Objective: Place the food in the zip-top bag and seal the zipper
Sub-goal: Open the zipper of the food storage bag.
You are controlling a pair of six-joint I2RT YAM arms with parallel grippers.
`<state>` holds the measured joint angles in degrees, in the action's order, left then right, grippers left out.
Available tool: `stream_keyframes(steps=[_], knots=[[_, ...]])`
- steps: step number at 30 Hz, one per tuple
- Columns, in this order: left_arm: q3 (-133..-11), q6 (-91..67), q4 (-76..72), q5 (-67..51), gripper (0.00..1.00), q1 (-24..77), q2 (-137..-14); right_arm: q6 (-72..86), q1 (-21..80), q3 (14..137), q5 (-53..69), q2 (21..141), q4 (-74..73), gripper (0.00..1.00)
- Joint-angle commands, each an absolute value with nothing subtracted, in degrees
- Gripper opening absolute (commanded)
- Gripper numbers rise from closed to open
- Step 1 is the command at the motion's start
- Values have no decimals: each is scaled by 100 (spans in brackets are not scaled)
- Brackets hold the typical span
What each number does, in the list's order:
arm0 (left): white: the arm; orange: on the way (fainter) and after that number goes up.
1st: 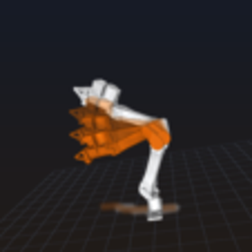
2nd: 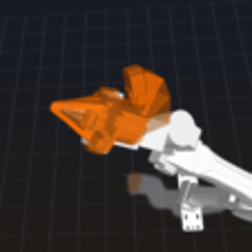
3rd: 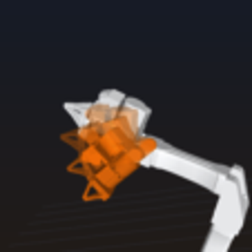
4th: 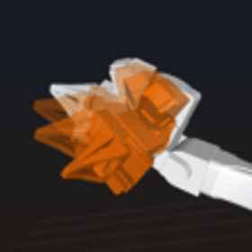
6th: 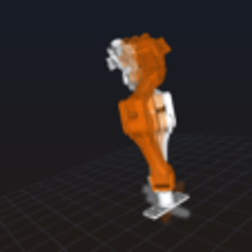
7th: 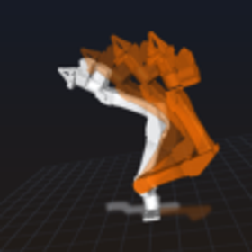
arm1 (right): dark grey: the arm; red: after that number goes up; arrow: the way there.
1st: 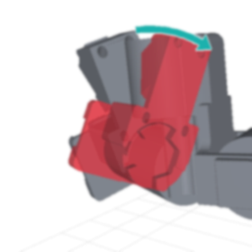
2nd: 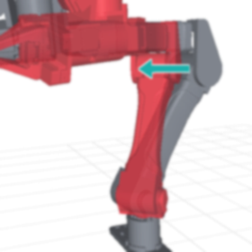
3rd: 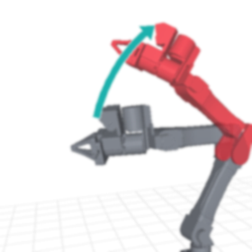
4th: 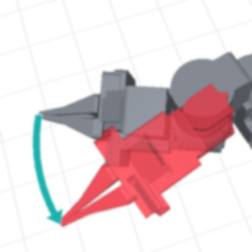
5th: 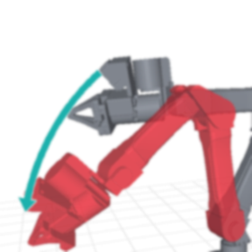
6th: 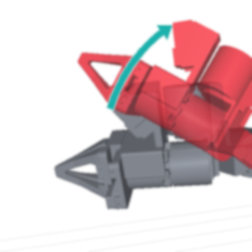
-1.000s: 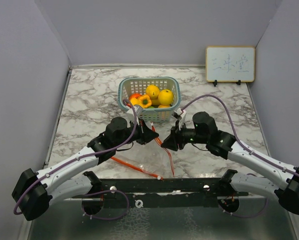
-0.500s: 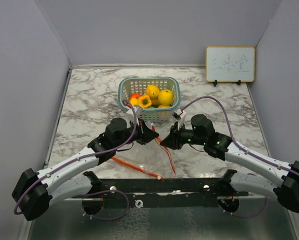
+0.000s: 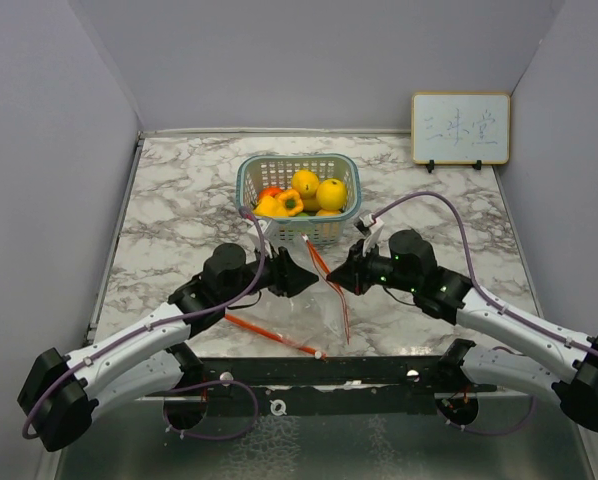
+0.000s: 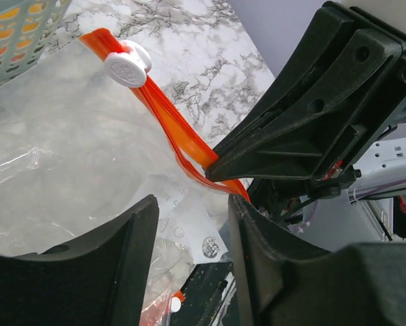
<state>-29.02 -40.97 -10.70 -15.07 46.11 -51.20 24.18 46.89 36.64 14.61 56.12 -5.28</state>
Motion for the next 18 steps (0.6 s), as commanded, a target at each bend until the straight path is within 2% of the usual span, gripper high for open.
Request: stream_keyframes(steps=[1, 3, 10, 13, 18], knots=[[-2787, -4142, -1264, -1629, 50, 4610, -4986, 2482, 4695, 3641, 1386, 5587, -351, 2], [-2795, -4175, -1281, -1596, 51, 4606, -5051, 2500, 4695, 3659, 1509, 5619, -261, 2], [-2826, -4470, -1664, -1417, 73, 4605, -5278, 2549, 4700, 3691, 1813, 5700, -71, 2], [-2740, -4688, -1879, -1286, 74, 4606, -5322, 2555, 4702, 3673, 1819, 5678, -79, 2], [-2586, -4990, -2144, -1156, 67, 4605, -5463, 2552, 4702, 3680, 1856, 5647, -75, 2]])
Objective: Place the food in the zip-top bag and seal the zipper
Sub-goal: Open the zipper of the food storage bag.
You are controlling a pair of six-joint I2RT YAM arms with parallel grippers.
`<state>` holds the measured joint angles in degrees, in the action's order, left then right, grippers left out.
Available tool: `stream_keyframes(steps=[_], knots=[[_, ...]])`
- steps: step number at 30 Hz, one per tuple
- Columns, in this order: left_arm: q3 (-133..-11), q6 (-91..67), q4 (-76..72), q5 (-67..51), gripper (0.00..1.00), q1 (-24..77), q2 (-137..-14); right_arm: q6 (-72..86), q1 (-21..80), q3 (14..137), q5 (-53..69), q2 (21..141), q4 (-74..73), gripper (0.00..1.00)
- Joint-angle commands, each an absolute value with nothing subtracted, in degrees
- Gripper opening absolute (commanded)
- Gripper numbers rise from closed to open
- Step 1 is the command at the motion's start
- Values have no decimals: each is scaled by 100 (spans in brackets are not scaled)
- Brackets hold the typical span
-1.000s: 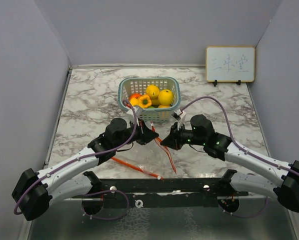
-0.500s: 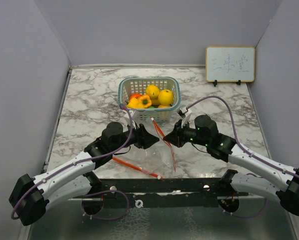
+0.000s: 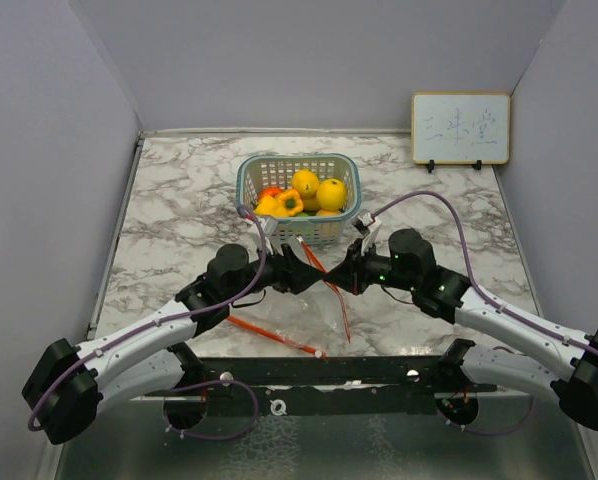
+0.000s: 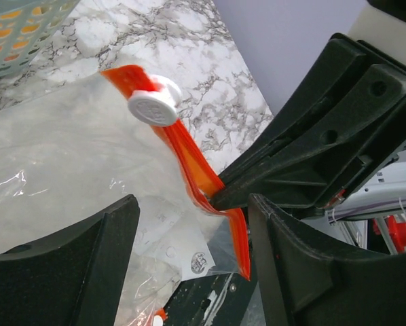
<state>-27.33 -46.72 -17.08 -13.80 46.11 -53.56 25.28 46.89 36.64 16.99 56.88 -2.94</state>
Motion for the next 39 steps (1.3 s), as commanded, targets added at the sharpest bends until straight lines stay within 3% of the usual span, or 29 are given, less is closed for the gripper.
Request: stream_keyframes(steps=[1, 5, 10, 16, 20, 31, 39], knots=[[-2566, -5018, -2189, -1138, 65, 4608, -5495, 2543, 4702, 3682, 1881, 5640, -68, 2], [-2493, -5081, -2381, -1074, 45, 4607, -5572, 2557, 4702, 3659, 1944, 5561, -46, 2], [-2461, -5064, -2575, -967, 37, 4603, -5670, 2520, 4702, 3643, 2109, 5436, -80, 2], [-2510, -5087, -2644, -893, 0, 4606, -5850, 2532, 4702, 3647, 1972, 5288, -307, 2], [-2881, -5071, -1909, -1071, 0, 4605, -5796, 2615, 4702, 3732, 1058, 5213, -754, 2], [-4761, -4125, 3099, -1259, 0, 4597, -4724, 3111, 4702, 3917, -2488, 5261, -1791, 2], [-5151, -4017, 4666, -1281, 0, 4597, -4374, 3226, 4702, 3874, -3323, 5733, -1380, 2]])
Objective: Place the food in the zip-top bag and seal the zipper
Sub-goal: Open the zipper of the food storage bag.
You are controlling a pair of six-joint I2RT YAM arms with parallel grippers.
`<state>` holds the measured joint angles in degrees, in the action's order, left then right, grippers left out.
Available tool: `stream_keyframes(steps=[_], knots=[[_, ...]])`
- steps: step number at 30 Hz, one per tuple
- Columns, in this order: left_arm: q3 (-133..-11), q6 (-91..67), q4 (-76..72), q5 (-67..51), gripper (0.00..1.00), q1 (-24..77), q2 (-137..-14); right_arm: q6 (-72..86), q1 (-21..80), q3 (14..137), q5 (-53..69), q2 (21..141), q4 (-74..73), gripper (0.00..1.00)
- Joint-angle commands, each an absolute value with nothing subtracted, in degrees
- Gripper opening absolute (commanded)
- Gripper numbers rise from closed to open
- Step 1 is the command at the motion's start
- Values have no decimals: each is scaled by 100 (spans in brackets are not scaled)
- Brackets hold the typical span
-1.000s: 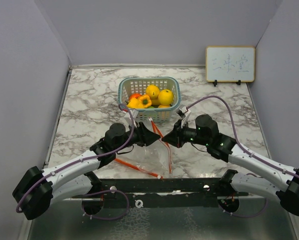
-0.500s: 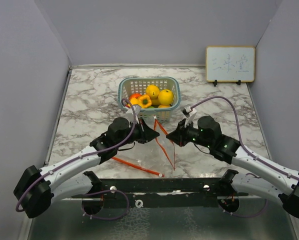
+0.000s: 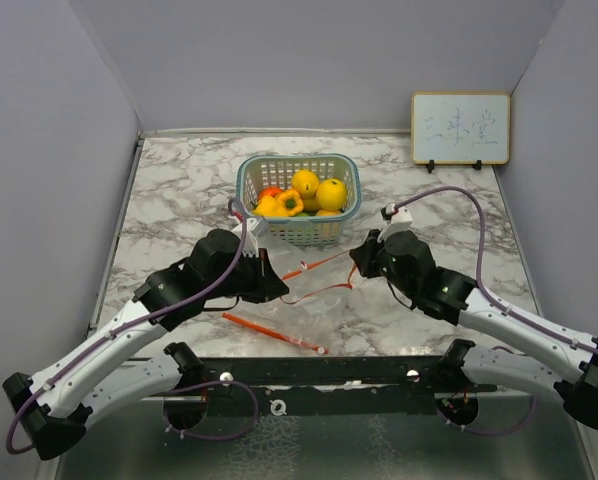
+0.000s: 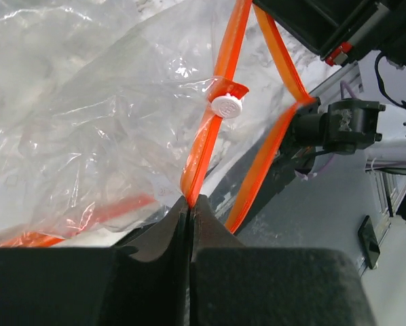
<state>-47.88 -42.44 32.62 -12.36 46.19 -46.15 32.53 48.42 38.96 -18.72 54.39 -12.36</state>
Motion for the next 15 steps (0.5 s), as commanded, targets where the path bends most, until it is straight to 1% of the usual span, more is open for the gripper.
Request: stream_keyframes(steps=[1, 2, 5, 7, 9, 15], knots=[[-5185, -3999, 4728, -1147, 0, 4599, -4358, 3100, 4702, 3886, -3119, 5809, -1176, 3], [-5177, -4010, 4726, -1003, 0, 4598, -4335, 2808, 4702, 3874, -2712, 5866, -876, 6], [-5029, -4134, 4403, -654, 0, 4597, -4340, 2187, 4702, 3852, -1153, 6007, -97, 21], [-4882, -4207, 3957, -610, 0, 4604, -4387, 2128, 4702, 3913, -398, 6130, 23, 27], [-4743, -4286, 3420, -658, 0, 4597, -4445, 2135, 4702, 3911, 22, 6227, 76, 31], [-4504, -4331, 2370, -892, 0, 4603, -4545, 1924, 4702, 3789, 629, 6407, 304, 46]])
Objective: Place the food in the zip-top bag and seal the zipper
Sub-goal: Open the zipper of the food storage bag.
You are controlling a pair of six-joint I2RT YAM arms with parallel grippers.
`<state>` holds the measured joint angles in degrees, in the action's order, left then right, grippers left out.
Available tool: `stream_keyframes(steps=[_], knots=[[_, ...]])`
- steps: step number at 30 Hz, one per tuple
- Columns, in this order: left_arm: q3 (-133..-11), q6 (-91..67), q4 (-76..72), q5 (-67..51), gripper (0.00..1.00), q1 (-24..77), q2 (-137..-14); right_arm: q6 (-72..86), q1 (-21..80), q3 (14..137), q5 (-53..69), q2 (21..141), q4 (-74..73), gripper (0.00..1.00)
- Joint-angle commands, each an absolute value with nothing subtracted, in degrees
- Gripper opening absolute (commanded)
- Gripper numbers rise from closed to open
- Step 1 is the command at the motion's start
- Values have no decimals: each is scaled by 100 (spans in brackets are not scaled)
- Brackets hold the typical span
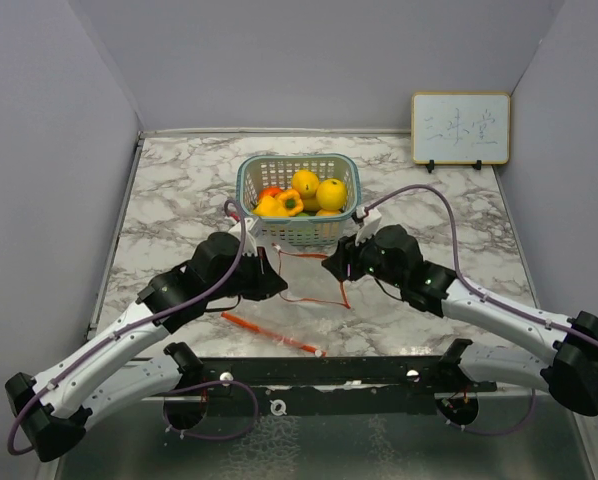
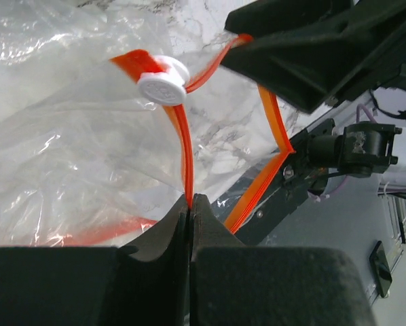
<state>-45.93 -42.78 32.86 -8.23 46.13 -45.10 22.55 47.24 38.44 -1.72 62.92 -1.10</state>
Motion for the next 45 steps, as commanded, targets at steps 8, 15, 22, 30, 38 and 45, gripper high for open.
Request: stream_keyframes(steps=[8, 15, 22, 30, 38, 45], knots=[[-4447, -4190, 1806, -1408, 0, 4599, -4670, 1608, 4723, 4160, 870, 6985, 419, 62], [-4331, -4250, 1957, -1047, 6, 4597, -4573, 2040, 4784, 4062, 55, 6680, 448, 2], [-4289, -4720, 1703, -681, 48, 4602, -4787, 2079, 5011, 4123, -208, 6318, 417, 2], [-4271, -5219, 833, -363, 61, 4601, -5194, 2103, 5719, 4234, -620, 6544, 474, 2], [-4001, -5176, 1192, 313, 42, 4601, -5111, 2239, 5884, 4172, -922, 6233, 341, 2], [-3770, -5132, 1356, 303, 0, 4597, -4909, 2431, 5888, 4293, -1008, 6220, 152, 2]])
